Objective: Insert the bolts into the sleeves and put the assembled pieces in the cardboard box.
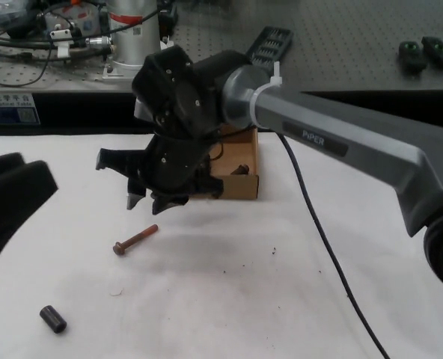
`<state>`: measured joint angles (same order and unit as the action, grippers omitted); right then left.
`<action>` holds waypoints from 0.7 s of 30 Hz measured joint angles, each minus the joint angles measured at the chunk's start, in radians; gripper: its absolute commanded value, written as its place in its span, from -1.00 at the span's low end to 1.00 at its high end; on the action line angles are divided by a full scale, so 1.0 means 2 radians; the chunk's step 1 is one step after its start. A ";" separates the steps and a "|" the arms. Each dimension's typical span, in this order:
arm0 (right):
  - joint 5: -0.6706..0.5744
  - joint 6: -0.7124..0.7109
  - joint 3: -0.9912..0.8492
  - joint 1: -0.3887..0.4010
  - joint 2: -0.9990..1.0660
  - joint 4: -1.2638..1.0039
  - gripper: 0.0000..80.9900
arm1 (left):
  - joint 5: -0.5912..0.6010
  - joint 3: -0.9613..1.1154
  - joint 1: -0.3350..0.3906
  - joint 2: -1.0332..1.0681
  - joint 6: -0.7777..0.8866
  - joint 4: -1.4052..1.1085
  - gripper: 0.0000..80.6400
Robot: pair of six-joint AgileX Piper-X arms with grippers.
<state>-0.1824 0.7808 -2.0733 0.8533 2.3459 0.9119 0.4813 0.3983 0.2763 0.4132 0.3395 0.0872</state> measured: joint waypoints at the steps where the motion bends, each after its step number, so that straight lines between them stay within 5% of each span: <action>1: 0.003 0.013 0.000 0.002 0.000 0.000 -0.27 | -0.002 0.002 0.000 -0.010 0.000 0.014 -0.31; 9: 0.030 0.129 0.000 0.006 0.000 0.006 -0.27 | -0.058 0.046 0.000 -0.073 -0.001 0.124 -0.31; 21: 0.012 0.185 0.001 0.032 0.029 0.006 -0.27 | -0.063 0.072 0.000 -0.111 -0.019 0.177 -0.31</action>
<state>-0.1578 1.1507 -2.0711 0.9176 2.4037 0.9242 0.3554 0.5428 0.2763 0.1915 0.3010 0.4406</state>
